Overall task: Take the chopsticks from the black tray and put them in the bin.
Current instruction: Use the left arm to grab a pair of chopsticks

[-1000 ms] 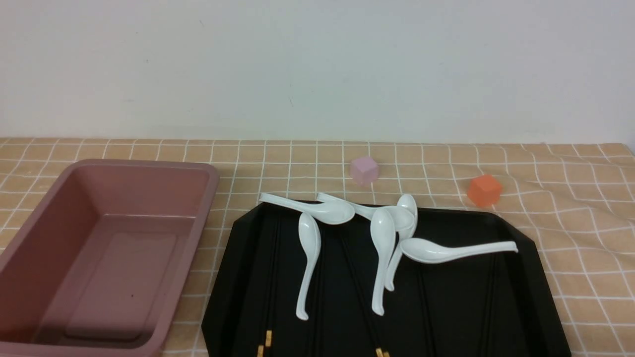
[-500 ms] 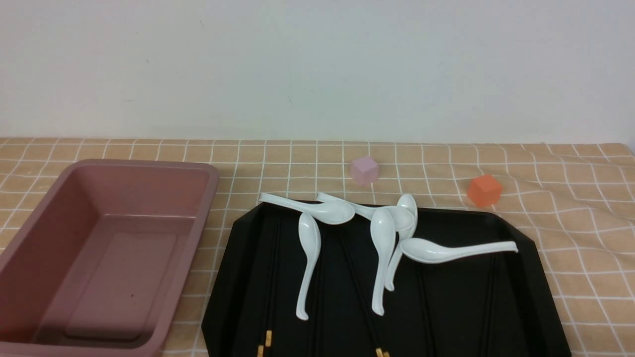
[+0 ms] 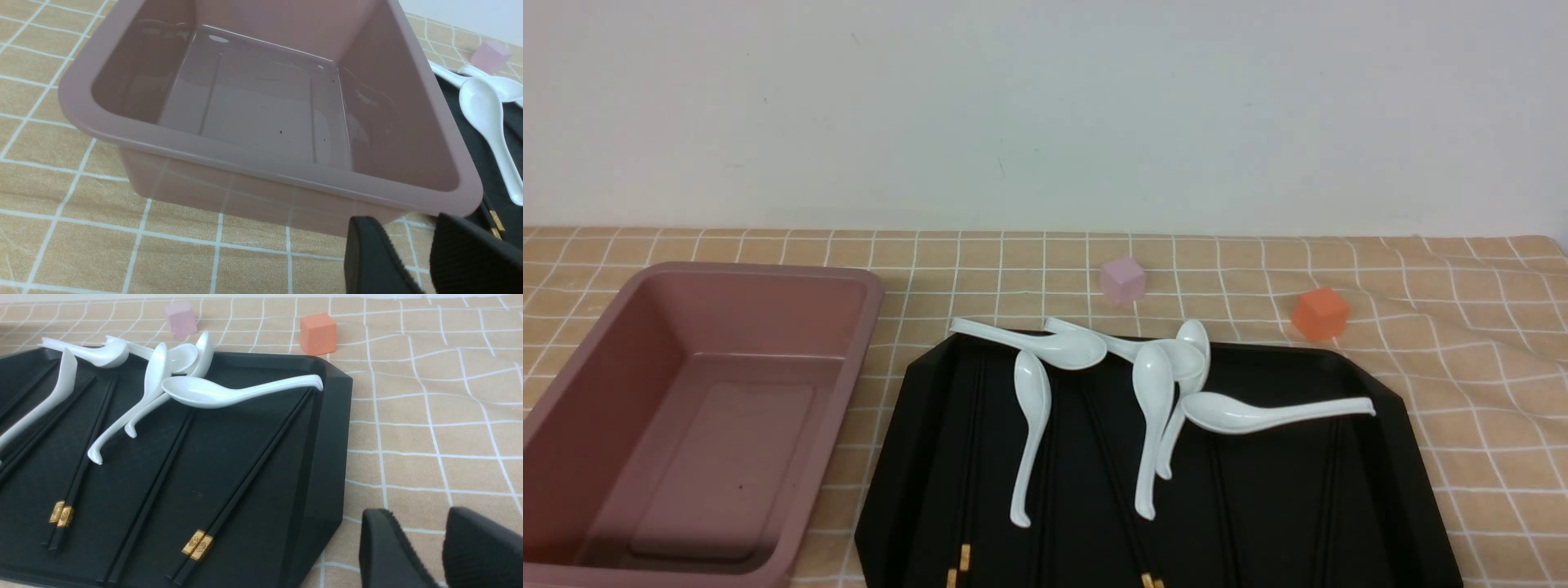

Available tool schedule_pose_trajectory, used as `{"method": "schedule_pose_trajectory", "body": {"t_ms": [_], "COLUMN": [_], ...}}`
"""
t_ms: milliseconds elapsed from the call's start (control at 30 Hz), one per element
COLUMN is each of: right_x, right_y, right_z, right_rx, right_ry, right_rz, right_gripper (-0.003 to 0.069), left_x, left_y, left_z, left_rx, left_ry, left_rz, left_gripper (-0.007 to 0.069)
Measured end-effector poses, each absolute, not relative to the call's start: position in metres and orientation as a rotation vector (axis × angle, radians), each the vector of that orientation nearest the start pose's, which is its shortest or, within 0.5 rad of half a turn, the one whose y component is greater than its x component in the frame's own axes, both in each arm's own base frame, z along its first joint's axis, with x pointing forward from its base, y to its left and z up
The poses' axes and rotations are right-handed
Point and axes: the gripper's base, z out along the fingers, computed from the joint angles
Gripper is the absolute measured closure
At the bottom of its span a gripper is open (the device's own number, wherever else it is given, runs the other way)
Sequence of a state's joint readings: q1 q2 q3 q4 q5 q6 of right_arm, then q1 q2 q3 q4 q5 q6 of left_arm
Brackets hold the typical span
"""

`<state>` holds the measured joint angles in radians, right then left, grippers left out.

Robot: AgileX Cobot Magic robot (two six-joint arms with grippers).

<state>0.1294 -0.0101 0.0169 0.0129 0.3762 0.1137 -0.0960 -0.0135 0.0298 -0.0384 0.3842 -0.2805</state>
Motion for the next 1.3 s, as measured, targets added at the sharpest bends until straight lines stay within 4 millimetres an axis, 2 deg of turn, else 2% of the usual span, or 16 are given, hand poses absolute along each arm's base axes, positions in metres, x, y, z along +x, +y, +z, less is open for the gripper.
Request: {"method": "schedule_pose_trajectory", "body": {"t_ms": [600,667,733,867,933,967,1033,1133,1300], "right_x": [0.052,0.052,0.052,0.052,0.052,0.052,0.052,0.052,0.052], "right_y": [0.007,0.007,0.007,0.007,0.007,0.007,0.007,0.007,0.007], "right_z": [0.174,0.174,0.174,0.174,0.174,0.174,0.174,0.174,0.174], "right_rx": [-0.007,-0.007,-0.007,-0.007,-0.007,-0.007,-0.007,-0.007,-0.007], "right_ry": [1.870,1.870,1.870,1.870,1.870,1.870,1.870,1.870,1.870], "right_rz": [0.181,0.181,0.181,0.181,0.181,0.181,0.181,0.181,0.181], "right_gripper": [0.0419,0.0419,0.0419,0.0419,0.0419,0.0419,0.0419,0.0419,0.0419], "left_x": [0.052,0.052,0.051,0.049,0.049,0.049,0.049,0.052,0.056], "left_y": [-0.006,-0.009,-0.015,-0.028,-0.033,-0.033,-0.033,-0.026,-0.011], "left_z": [0.169,0.170,0.171,0.179,0.187,0.189,0.192,0.198,0.203], "left_rx": [-0.203,-0.294,-0.512,-1.082,-1.377,-1.447,-1.528,-1.599,-1.631], "left_ry": [1.883,1.876,1.846,1.661,1.477,1.418,1.322,1.151,0.910], "left_rz": [-0.301,-0.412,-0.658,-1.301,-1.643,-1.722,-1.822,-1.885,-1.857], "left_gripper": [0.0386,0.0386,0.0386,0.0386,0.0386,0.0386,0.0386,0.0386,0.0386]}}
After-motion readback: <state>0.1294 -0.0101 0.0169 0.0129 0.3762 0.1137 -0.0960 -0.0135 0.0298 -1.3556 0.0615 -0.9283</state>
